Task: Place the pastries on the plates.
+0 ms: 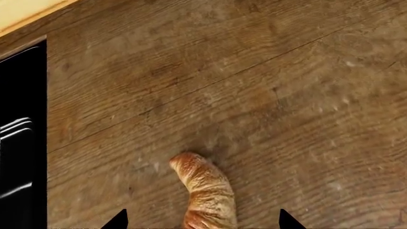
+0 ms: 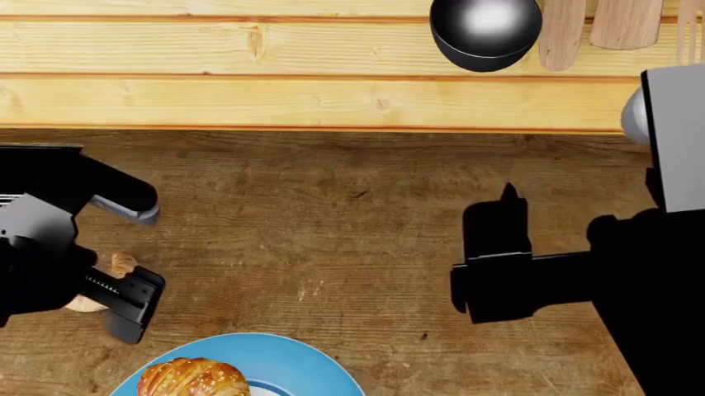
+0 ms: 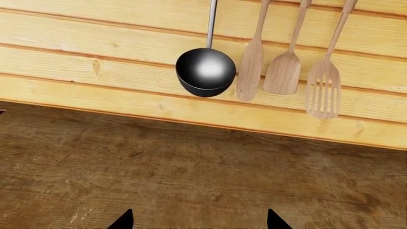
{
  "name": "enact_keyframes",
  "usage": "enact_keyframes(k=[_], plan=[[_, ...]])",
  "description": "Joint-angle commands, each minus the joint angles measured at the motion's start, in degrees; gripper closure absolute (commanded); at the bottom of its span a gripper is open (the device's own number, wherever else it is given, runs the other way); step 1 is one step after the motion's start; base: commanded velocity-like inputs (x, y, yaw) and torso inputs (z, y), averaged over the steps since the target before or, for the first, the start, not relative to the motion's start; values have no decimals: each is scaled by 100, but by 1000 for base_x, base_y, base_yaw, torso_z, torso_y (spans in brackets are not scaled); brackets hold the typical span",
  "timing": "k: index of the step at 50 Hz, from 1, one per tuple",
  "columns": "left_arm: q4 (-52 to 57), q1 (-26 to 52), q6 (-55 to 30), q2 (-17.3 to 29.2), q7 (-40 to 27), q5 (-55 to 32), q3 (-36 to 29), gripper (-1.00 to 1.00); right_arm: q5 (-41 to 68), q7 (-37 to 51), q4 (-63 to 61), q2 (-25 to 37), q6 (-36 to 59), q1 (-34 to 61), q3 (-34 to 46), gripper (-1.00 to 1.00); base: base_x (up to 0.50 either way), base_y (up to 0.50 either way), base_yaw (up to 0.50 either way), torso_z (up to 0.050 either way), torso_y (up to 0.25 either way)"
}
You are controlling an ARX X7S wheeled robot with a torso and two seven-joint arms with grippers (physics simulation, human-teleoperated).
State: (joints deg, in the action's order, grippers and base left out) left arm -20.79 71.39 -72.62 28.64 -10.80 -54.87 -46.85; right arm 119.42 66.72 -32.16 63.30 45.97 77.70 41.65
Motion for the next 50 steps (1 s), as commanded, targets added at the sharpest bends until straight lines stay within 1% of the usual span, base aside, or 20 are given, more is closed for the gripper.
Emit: enact_keyframes(k=[1,23,24,39,44,46,47,48,50], plan=[[-199,-155,120,-88,27,36,-62,-100,106,55,-58,56,-2,30,-11,-100,0,0,0,0,0],[-580,-476,285,-115,-140,25,41,-100,336,126,-80,141,92,174,-13,-100,0,0,0,0,0],[-589,-480,284,-117,-153,17,54,100,347,130,-81,145,96,181,-14,-100,0,0,0,0,0],[-521,-503,198,-18,-283,-170,254,100,491,227,-101,164,120,270,-8,-100,0,0,1,0,0],[-304,-341,192,84,-404,-268,447,100,479,231,-97,162,112,269,-8,-100,0,1,1,0,0],[238,-123,11,245,-679,-656,901,100,441,221,-105,163,90,232,-5,-100,0,0,0,0,0],[333,-70,-40,269,-750,-772,1028,100,430,218,-111,164,85,222,-5,-100,0,0,0,0,0],[513,78,-212,310,-1026,-1095,1391,100,412,214,-119,165,64,200,-7,-100,0,0,0,0,0],[773,229,-333,395,-1213,-1364,1671,100,404,221,-119,154,57,199,-5,-100,0,0,0,0,0]])
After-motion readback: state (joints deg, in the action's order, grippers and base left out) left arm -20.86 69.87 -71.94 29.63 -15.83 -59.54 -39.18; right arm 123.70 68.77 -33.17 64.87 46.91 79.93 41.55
